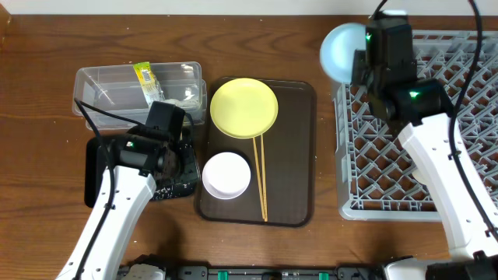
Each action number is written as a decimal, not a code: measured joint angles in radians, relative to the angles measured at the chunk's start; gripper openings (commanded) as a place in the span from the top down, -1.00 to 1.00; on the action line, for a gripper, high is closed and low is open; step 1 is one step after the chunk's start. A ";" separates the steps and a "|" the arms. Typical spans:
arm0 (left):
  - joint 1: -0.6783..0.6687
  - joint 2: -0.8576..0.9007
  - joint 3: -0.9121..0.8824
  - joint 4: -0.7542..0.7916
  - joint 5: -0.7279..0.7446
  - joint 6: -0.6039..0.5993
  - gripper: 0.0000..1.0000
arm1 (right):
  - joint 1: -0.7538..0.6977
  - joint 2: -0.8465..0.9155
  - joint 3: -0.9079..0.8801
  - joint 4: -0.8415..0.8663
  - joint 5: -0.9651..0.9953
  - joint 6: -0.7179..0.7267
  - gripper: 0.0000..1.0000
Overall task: Sort waste into correct bins and load items into the dishwasher rack
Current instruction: 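Carry the blue bowl into the rack and release it with the right gripper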
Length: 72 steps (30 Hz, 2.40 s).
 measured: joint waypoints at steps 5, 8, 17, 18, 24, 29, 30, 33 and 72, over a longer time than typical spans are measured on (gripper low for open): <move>0.000 0.000 0.000 0.000 0.000 0.000 -0.16 | -0.049 0.039 0.000 0.148 0.169 -0.007 0.98; 0.000 0.000 0.000 0.000 0.000 0.000 -0.16 | -0.077 0.089 0.000 0.212 0.249 -0.031 0.97; 0.000 0.000 0.000 0.000 0.000 0.000 -0.16 | -0.101 0.273 -0.001 0.335 0.404 -0.077 0.98; 0.000 0.000 0.000 0.000 0.000 0.000 -0.16 | -0.101 0.288 -0.001 0.346 0.412 -0.080 0.97; 0.000 0.000 0.000 0.000 0.000 0.000 -0.16 | -0.101 0.360 -0.001 0.364 0.435 -0.079 0.98; 0.000 0.000 0.000 0.000 0.000 0.000 -0.16 | -0.101 0.404 -0.001 0.361 0.444 -0.079 0.97; 0.000 0.000 0.000 0.000 0.000 0.000 -0.16 | -0.101 0.408 -0.001 0.361 0.445 -0.079 0.97; 0.000 0.000 0.000 0.000 0.000 0.000 -0.16 | -0.101 0.412 -0.001 0.361 0.446 -0.076 0.97; 0.000 0.000 0.000 -0.005 0.000 0.000 -0.16 | -0.011 0.497 0.000 0.353 0.584 -0.122 0.98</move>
